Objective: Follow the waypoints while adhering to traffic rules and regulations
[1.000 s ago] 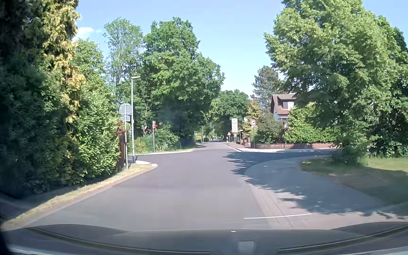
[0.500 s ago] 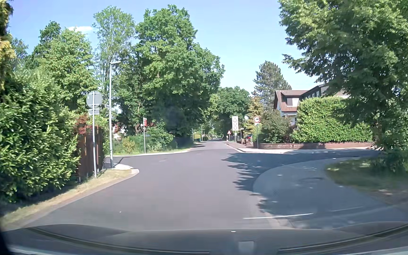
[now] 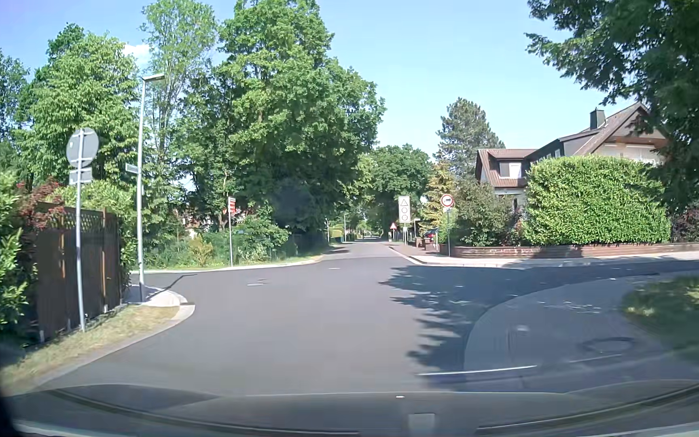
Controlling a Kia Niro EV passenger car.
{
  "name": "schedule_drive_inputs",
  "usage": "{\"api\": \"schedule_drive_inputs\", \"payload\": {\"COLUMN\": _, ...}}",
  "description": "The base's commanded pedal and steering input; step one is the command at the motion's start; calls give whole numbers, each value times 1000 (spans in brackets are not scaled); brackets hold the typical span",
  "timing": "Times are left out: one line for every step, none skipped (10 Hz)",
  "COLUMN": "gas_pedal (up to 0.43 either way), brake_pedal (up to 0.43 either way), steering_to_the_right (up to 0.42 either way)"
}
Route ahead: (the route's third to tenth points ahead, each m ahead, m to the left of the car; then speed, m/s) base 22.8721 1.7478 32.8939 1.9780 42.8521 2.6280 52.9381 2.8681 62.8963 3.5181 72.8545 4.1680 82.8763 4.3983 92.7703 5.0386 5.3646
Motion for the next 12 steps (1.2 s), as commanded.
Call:
{"api": "schedule_drive_inputs", "payload": {"gas_pedal": 0, "brake_pedal": 244, "steering_to_the_right": 2}}
{"api": "schedule_drive_inputs", "payload": {"gas_pedal": 0, "brake_pedal": 238, "steering_to_the_right": 2}}
{"api": "schedule_drive_inputs", "payload": {"gas_pedal": 0, "brake_pedal": 238, "steering_to_the_right": 2}}
{"api": "schedule_drive_inputs", "payload": {"gas_pedal": 0, "brake_pedal": 226, "steering_to_the_right": 2}}
{"api": "schedule_drive_inputs", "payload": {"gas_pedal": 0, "brake_pedal": 195, "steering_to_the_right": 1}}
{"api": "schedule_drive_inputs", "payload": {"gas_pedal": 0, "brake_pedal": 189, "steering_to_the_right": 1}}
{"api": "schedule_drive_inputs", "payload": {"gas_pedal": 0, "brake_pedal": 183, "steering_to_the_right": 0}}
{"api": "schedule_drive_inputs", "payload": {"gas_pedal": 0, "brake_pedal": 183, "steering_to_the_right": 0}}
{"api": "schedule_drive_inputs", "payload": {"gas_pedal": 0, "brake_pedal": 177, "steering_to_the_right": -1}}
{"api": "schedule_drive_inputs", "payload": {"gas_pedal": 0, "brake_pedal": 177, "steering_to_the_right": -1}}
{"api": "schedule_drive_inputs", "payload": {"gas_pedal": 0, "brake_pedal": 177, "steering_to_the_right": -1}}
{"api": "schedule_drive_inputs", "payload": {"gas_pedal": 0, "brake_pedal": 177, "steering_to_the_right": -1}}
